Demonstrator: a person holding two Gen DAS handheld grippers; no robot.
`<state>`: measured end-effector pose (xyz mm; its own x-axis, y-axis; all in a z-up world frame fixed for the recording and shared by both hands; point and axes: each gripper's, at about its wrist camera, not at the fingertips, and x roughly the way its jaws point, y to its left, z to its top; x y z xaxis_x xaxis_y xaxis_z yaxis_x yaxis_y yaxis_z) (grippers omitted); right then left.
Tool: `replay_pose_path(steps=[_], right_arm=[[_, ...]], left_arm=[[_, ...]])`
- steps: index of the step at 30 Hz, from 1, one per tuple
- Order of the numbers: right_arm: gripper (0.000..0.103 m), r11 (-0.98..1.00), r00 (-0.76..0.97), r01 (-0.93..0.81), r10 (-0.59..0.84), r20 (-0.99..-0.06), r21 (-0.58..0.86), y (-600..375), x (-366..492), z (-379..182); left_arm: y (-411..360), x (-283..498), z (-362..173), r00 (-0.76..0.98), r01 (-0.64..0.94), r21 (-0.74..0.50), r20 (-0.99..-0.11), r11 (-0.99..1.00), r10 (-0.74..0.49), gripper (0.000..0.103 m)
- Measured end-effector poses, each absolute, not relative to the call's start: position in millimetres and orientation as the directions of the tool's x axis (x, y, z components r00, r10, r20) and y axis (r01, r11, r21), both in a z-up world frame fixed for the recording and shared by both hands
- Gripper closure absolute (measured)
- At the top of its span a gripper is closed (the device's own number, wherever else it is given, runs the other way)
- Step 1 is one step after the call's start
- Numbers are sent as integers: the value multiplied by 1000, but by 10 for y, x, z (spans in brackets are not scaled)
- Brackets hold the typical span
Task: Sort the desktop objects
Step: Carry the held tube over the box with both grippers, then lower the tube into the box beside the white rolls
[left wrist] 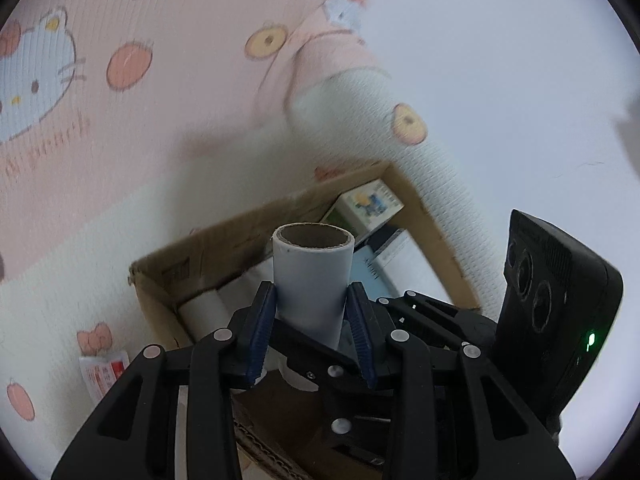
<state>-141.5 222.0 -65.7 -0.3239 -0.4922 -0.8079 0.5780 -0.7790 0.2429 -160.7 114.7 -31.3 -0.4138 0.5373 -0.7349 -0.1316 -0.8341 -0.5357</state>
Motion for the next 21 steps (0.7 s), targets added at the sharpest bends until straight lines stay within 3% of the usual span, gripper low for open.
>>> replay_pose_path(steps=[8,21], right_arm=[[62,-772,-251,571,-489,-835,281,2182,-1482,-852],[62,-771,-155,535,-490,-858,344,2203,-1559,-1010]], left_arm=[[1081,-1719,-528,-335,-42,-565,-769,-824,544,63],[1240,-1752,-615,-296,-34,-485,-830,-874,472,63]])
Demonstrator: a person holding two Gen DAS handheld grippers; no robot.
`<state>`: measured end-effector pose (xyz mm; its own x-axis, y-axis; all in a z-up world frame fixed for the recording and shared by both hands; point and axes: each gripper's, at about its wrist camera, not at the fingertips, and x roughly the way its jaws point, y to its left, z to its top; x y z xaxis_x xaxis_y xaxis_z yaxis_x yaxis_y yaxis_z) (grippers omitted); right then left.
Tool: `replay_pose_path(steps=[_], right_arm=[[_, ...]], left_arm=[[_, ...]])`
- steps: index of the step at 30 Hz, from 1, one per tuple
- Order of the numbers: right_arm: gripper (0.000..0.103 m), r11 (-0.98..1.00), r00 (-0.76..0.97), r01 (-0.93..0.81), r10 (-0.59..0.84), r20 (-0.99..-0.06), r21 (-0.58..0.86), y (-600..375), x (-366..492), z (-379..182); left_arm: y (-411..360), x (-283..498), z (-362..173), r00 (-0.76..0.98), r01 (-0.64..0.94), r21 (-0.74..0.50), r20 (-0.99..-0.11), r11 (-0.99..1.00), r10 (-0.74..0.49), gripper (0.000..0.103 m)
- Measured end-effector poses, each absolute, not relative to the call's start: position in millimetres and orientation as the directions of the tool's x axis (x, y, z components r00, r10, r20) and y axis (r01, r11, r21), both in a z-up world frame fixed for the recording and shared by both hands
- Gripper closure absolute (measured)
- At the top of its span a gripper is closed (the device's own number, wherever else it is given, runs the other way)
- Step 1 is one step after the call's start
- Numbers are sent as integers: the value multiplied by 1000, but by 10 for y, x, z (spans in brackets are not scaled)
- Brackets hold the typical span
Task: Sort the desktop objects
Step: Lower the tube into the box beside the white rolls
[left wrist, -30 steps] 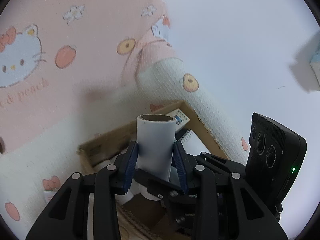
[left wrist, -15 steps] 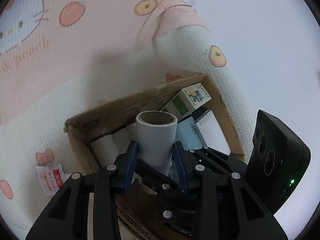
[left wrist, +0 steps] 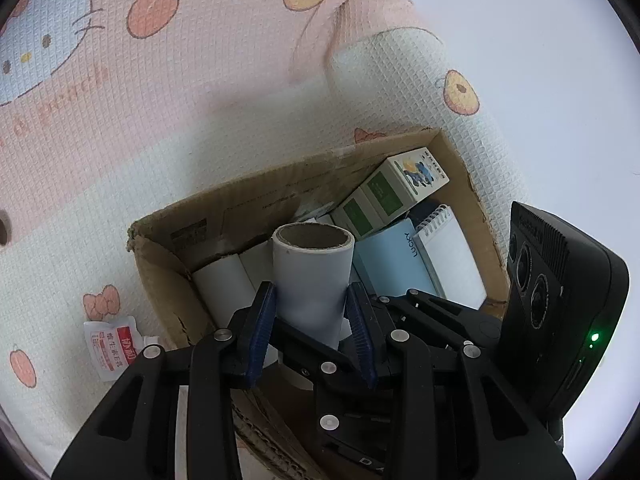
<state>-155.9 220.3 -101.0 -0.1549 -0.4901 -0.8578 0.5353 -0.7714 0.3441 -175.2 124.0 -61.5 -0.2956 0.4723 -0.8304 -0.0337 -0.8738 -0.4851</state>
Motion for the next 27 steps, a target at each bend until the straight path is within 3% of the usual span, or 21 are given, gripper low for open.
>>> replay_pose_path(steps=[14,27], right_arm=[[63,-784,-92,499,-472,-877,370,2238,-1627,-1140],[62,-798,-67,535,-369,-927,279,1942,-1609,-1261]], left_arm=[[1109,-1778,-568,-306,-33,-475,-833,-879,461,66],[1029,-1735,-617,-293,-55,-473,-834,-879,467,74]])
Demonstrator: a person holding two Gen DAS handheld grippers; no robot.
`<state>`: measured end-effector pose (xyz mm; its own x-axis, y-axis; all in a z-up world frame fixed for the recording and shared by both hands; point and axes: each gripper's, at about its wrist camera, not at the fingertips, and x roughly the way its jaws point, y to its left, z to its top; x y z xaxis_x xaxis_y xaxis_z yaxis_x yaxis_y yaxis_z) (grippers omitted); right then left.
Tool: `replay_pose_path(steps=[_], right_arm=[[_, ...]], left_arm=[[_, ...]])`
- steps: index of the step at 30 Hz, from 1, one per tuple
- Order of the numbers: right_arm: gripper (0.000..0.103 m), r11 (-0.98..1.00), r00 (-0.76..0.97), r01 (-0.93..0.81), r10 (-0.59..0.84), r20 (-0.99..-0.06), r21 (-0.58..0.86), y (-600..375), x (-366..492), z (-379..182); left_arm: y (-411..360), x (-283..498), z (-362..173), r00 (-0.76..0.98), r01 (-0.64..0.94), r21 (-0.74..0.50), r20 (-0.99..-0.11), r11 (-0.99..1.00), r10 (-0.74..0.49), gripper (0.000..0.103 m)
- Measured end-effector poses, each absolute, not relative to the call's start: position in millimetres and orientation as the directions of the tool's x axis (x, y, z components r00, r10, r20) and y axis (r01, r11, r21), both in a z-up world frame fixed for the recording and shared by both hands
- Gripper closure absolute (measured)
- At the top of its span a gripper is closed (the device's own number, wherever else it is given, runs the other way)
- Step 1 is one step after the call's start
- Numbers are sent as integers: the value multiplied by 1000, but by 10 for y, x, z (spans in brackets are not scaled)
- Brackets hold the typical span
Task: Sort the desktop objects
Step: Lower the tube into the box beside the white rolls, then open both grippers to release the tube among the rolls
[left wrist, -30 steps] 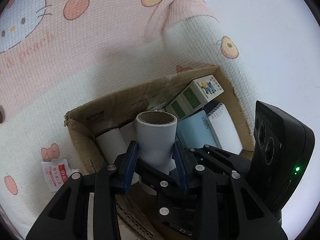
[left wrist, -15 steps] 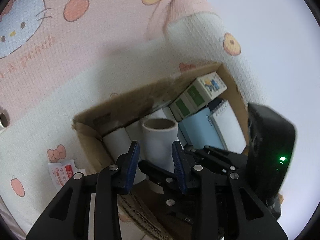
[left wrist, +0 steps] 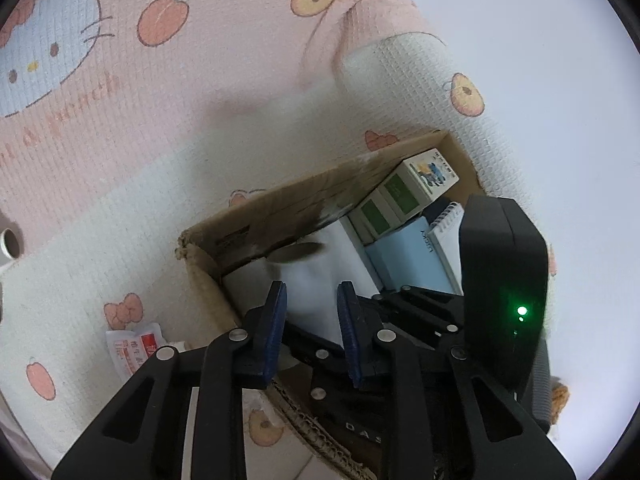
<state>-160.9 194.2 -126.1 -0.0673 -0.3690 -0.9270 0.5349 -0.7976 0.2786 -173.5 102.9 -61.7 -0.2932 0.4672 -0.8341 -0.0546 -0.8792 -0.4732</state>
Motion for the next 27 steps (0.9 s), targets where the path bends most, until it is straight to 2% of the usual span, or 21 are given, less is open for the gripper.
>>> replay_pose_path(steps=[2,13,18,20,22,27], right_arm=[[62,-803,-65,526,-368,-928,282,1941,-1617,-1254],[61,-818,-93,450,-442,-892,358,2334,-1557,-1025],[61,-843,-100,431,-400,-911,323,2554,-1520,-1016],[62,-840,-109,444,-397,-912,312,2615,-1513,-1012],[80,-835,-115,449,-406,-906,317,2676,-1493,-1028],[80,-846,-102,462,-349,-931,266,2717,-1486,-1107]], left_arm=[[1013,-1742,-599,-294,-51,-473,-835,-880,466,74],[1395,-1762,-446,-276,-214,-266,-907,-940,319,70],[1604,-1793,-527,-202,-272,-255,-928,-928,314,70],[1696,-1781,-553,-183,-307,-270,-924,-913,335,78],[1777,-1791,-628,-147,-324,-274,-931,-906,334,89],[1845,-1871,-804,-125,-282,-231,-953,-931,275,91]])
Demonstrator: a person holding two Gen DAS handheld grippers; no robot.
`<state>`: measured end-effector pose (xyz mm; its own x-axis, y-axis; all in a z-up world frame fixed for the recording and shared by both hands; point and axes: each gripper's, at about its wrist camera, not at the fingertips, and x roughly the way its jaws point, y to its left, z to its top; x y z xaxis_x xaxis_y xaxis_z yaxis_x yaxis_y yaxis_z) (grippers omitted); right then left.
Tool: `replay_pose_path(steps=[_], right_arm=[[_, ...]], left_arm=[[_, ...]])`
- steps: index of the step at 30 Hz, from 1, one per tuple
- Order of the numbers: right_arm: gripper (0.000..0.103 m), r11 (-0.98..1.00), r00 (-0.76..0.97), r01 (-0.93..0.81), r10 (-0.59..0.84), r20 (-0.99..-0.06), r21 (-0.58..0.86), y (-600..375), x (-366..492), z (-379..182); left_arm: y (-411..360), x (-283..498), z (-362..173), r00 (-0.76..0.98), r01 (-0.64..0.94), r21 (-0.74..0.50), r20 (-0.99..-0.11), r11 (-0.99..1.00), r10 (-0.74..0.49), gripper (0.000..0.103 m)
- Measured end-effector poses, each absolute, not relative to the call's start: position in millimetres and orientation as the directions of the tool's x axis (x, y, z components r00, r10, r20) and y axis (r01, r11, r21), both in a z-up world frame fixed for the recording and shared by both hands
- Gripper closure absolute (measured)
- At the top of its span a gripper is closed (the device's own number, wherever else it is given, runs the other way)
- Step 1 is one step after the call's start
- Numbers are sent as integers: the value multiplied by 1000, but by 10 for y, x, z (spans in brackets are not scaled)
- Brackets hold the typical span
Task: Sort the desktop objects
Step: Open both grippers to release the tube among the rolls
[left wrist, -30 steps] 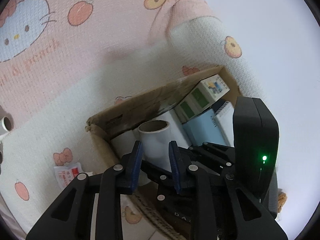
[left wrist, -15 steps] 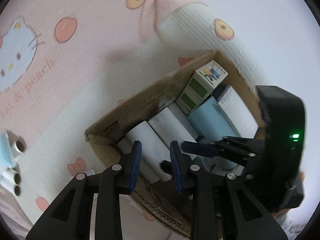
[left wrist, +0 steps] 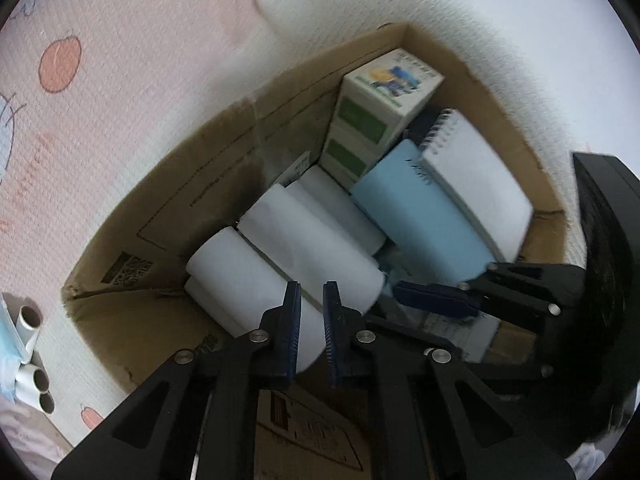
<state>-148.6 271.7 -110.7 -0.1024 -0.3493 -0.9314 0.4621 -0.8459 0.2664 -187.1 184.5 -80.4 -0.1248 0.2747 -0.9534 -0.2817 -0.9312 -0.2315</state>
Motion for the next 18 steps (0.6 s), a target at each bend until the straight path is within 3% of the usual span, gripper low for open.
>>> replay_pose_path(steps=[11,18], right_arm=[[80,-833,-62,495,-316,-947,246,2555,-1583,-1209],[80,-824,-37,510,-307,-951,246,2469,-1614,-1217]], left_arm=[[1821,-1847,-772,-169,-291,-79,-977,-953,133,91],[1725,-1908,-831,-143,-278,-86,-981,-957,129,91]])
